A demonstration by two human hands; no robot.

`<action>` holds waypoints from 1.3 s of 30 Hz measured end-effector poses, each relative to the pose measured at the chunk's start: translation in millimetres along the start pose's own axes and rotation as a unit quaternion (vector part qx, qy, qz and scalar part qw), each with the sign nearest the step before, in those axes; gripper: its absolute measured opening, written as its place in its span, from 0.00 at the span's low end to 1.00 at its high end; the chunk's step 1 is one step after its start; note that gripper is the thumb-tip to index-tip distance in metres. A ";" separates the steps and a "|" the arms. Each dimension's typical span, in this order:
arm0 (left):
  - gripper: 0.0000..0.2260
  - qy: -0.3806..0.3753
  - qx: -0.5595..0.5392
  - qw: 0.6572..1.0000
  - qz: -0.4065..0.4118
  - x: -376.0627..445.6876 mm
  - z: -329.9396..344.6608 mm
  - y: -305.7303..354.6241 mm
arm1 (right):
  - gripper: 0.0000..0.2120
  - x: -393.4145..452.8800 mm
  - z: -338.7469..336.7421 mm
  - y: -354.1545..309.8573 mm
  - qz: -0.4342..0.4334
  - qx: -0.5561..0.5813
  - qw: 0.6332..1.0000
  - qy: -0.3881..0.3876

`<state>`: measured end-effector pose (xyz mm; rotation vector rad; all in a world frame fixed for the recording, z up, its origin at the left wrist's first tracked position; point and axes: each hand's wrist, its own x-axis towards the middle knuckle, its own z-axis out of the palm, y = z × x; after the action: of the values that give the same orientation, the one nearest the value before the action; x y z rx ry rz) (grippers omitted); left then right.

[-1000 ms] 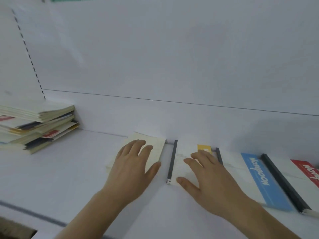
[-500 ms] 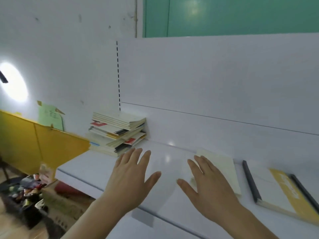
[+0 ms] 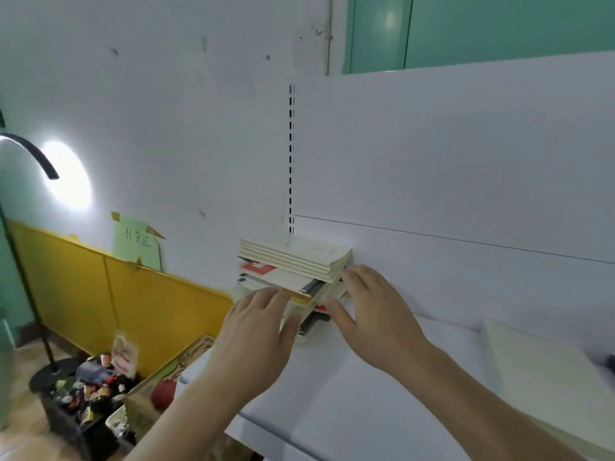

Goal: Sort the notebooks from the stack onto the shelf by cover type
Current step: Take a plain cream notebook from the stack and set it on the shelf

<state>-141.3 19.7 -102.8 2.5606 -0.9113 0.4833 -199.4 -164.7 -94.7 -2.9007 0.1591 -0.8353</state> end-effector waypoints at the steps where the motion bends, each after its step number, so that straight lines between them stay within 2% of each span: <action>1: 0.21 0.007 -0.006 1.000 0.005 11.2 -0.6 -5.0 | 0.25 15.7 5.0 0.4 -0.005 0.004 1.000 0.005; 5: 0.19 -0.002 -0.005 0.999 0.042 54.5 1.3 -18.9 | 0.23 72.7 21.9 1.3 -0.013 -0.003 1.000 0.004; 8: 0.18 -0.016 -0.035 0.998 0.047 80.8 8.9 -31.6 | 0.22 102.0 36.0 5.0 -0.008 -0.026 0.998 -0.049; 11: 0.16 -0.025 -0.086 0.995 0.037 98.0 18.2 -45.1 | 0.13 112.4 46.3 5.3 -0.014 -0.040 0.995 -0.091; 12: 0.15 -0.022 -0.102 0.994 0.040 102.7 20.9 -49.0 | 0.11 113.7 47.4 4.6 -0.016 -0.049 0.996 -0.079; 14: 0.13 -0.011 -0.138 0.989 0.047 111.3 23.2 -55.0 | 0.12 114.4 47.8 1.8 -0.012 -0.059 0.997 -0.042; 17: 0.18 -0.019 -0.223 0.975 0.012 124.0 24.5 -62.1 | 0.14 110.1 50.2 -8.1 -0.002 -0.101 0.995 0.026; 19: 0.22 -0.020 -0.306 0.951 -0.024 127.7 18.9 -61.1 | 0.14 103.7 50.6 -19.7 -0.007 -0.136 0.987 0.091; 21: 0.21 -0.033 -0.401 0.914 -0.058 128.8 11.6 -57.0 | 0.11 95.7 47.8 -36.4 -0.009 -0.148 0.979 0.141; 24: 0.11 -0.060 -0.557 0.819 -0.124 127.6 8.9 -51.2 | 0.06 85.0 51.3 -65.6 -0.036 -0.137 0.973 0.181; 26: 0.05 -0.055 -0.627 0.759 -0.167 127.5 11.9 -53.6 | 0.12 75.6 56.4 -78.9 -0.038 -0.100 0.983 0.146; 28: 0.09 -0.044 -0.663 0.720 -0.198 127.7 13.2 -64.2 | 0.18 69.3 57.7 -83.4 -0.036 -0.055 0.990 0.121; 31: 0.09 -0.009 -0.659 0.720 -0.216 131.5 9.9 -86.0 | 0.19 70.8 54.3 -69.5 -0.009 -0.044 0.989 0.144; 33: 0.09 -0.006 -0.662 0.715 -0.222 132.4 3.8 -99.1 | 0.18 81.5 49.7 -53.1 0.072 -0.057 0.986 0.139; 36: 0.08 -0.012 -0.653 0.725 -0.217 130.0 -4.2 -117.2 | 0.24 98.4 48.6 -25.3 0.177 -0.025 0.984 0.017; 39: 0.08 -0.008 -0.636 0.741 -0.215 128.4 -11.0 -127.5 | 0.26 112.0 50.3 -9.2 0.146 -0.002 0.983 -0.115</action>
<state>34.0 48.8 -67.1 1.3646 -0.3379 -0.2771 -77.6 -166.3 -77.1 -2.8497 0.5463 -0.4487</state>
